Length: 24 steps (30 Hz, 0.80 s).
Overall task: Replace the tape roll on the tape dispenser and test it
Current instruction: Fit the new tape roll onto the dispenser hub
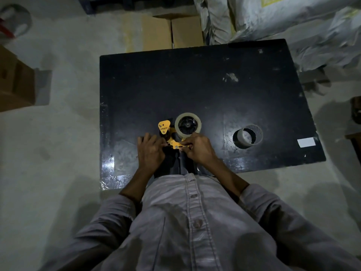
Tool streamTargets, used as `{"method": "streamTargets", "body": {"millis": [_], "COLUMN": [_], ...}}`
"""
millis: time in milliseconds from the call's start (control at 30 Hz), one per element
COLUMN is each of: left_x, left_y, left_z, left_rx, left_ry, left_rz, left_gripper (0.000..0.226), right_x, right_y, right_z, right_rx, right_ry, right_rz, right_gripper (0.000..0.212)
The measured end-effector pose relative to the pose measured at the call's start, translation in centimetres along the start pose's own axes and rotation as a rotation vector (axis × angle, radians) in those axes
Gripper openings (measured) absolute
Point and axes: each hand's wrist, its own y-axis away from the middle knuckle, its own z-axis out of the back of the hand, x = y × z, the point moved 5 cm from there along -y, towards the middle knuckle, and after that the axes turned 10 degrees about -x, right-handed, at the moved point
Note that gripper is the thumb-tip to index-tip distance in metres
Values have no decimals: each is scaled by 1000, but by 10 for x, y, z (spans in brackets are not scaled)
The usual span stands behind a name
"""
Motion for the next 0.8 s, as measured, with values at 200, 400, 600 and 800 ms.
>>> {"method": "streamTargets", "body": {"millis": [200,400,600,800], "left_x": [-7,-4,-19,-42], "left_y": [18,-28,-87,-101], "left_z": [3,8,-7,-28], "left_rx": [25,58,124,249], "left_ry": [25,59,55,-36], "left_rz": [70,139,133,63], "left_gripper": [20,27,24,26], "right_x": [-4,-4,-19,-21], "right_y": [1,4,10,9], "right_z": [-3,2,11,22], "right_rx": [-2,-13,-29,-74], "right_ry": [-22,-115,-221,-179], "right_rz": [-33,-58,-154,-145], "right_gripper": [31,34,32,30]}}
